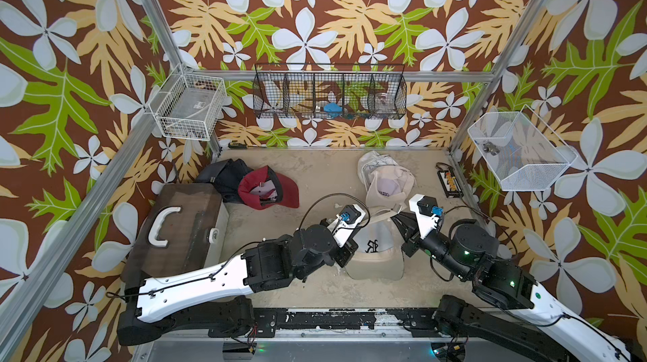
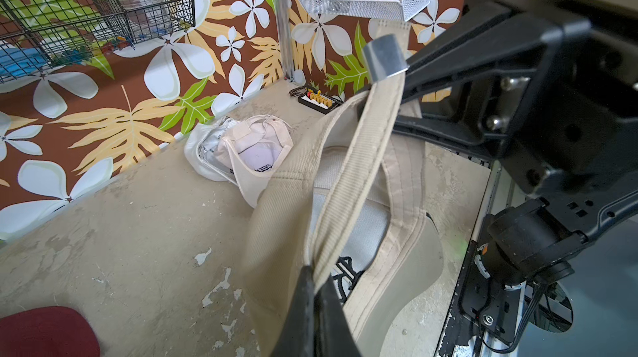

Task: Open the adjustable buckle of the baseball cap
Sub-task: Pull the adjustable strap on the baseball cap.

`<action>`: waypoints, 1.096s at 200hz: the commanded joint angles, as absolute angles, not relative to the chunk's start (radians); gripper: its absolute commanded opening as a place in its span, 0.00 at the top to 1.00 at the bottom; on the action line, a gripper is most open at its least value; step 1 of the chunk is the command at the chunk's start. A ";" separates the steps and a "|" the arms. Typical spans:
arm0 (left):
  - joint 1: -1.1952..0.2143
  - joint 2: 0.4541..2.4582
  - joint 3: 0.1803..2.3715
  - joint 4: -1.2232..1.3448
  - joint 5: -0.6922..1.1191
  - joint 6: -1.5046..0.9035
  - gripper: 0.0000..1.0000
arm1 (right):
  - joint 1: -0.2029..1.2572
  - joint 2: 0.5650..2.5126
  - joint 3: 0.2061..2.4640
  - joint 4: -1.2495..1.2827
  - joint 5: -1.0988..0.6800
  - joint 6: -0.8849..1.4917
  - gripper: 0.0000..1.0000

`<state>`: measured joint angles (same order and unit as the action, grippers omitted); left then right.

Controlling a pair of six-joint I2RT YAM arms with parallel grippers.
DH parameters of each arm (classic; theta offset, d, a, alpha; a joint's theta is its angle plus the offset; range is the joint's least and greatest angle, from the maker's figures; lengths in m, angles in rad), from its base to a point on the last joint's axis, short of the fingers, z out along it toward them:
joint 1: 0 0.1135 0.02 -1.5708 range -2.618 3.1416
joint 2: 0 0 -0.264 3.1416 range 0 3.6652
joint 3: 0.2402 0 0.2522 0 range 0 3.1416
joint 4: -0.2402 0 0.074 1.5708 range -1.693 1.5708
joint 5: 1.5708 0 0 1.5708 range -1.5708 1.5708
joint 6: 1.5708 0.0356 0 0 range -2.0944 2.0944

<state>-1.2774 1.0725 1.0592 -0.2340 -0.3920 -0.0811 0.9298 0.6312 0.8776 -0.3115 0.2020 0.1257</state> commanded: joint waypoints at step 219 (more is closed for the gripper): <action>-1.278 0.969 1.039 -0.288 -0.486 -0.074 1.00 | 0.931 0.615 0.894 -0.315 0.267 0.108 1.00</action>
<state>-1.2774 0.9817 1.0439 -0.2653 -0.4511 -0.0761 0.9310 0.6212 0.8921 -0.3363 0.2161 0.1043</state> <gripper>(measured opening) 0.061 0.068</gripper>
